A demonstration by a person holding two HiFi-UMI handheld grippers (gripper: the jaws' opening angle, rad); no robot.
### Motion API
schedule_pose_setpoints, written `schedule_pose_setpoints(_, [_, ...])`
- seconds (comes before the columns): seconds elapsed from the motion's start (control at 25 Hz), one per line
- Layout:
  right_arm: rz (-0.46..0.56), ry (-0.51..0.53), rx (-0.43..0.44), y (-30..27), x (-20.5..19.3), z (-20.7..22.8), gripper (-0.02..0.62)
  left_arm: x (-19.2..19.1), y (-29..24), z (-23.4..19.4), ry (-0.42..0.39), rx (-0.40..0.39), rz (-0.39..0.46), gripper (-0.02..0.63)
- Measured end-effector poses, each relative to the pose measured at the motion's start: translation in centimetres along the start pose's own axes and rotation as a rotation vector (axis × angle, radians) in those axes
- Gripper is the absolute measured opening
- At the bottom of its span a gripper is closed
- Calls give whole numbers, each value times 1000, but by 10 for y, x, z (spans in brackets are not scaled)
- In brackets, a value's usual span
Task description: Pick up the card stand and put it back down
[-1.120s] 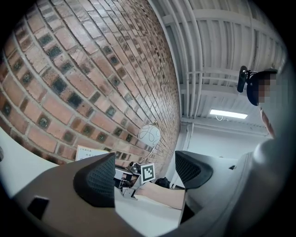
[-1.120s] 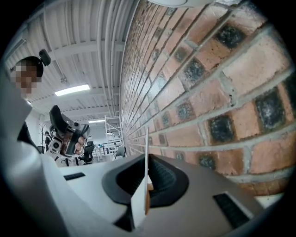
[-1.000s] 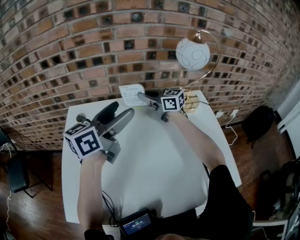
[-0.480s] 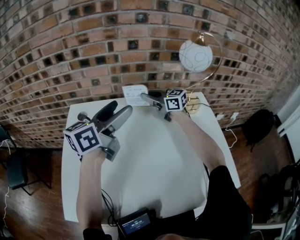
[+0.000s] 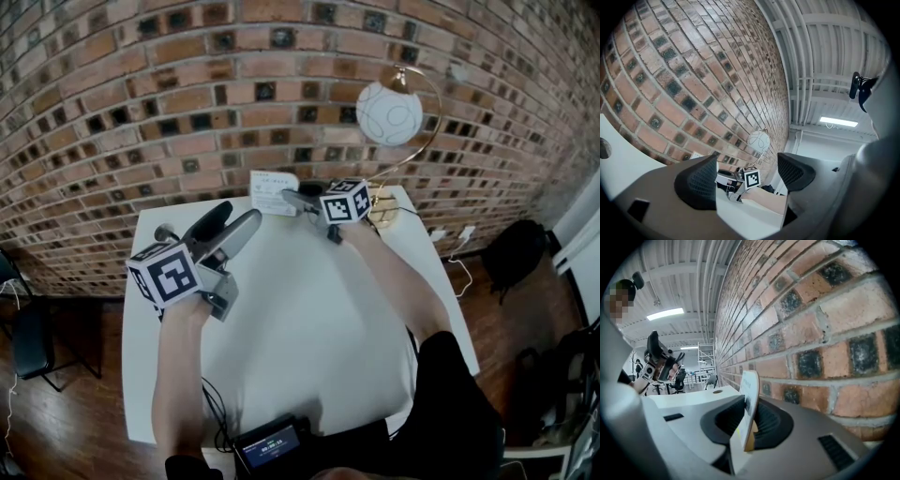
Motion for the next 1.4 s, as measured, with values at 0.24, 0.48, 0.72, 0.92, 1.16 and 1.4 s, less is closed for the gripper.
schedule_pose_setpoints(0.24, [-4, 5, -34, 5, 4, 0, 92, 1, -1, 2, -7, 1, -2, 397])
schedule_pose_setpoints(0.48, [-89, 42, -82, 11, -11, 1, 143, -1, 0, -2, 10, -5, -1, 397])
schedule_pose_setpoints(0.72, [-200, 130, -187, 17, -24, 0, 146, -2, -1, -1, 2, -2, -12, 397])
schedule_pose_setpoints(0.92, [-219, 137, -256, 19, -21, 6, 143, 0, 0, 0, 1, -8, -2, 397])
schedule_pose_setpoints(1.16, [-227, 115, -289, 16, -20, 14, 144, 0, -2, 2, 4, -12, -6, 396])
schedule_pose_setpoints(1.4, [-224, 114, -309, 16, -19, 18, 143, 4, -4, 7, -19, -10, -14, 397])
Point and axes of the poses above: the fingertips, and each gripper's own axes: y backward along the fingers, z to its right, x out of its top, the point moved 3 cm from there along y, backward along the fingers, and after that the axes turned 12 degrees about -x, right-handed, at the moved point
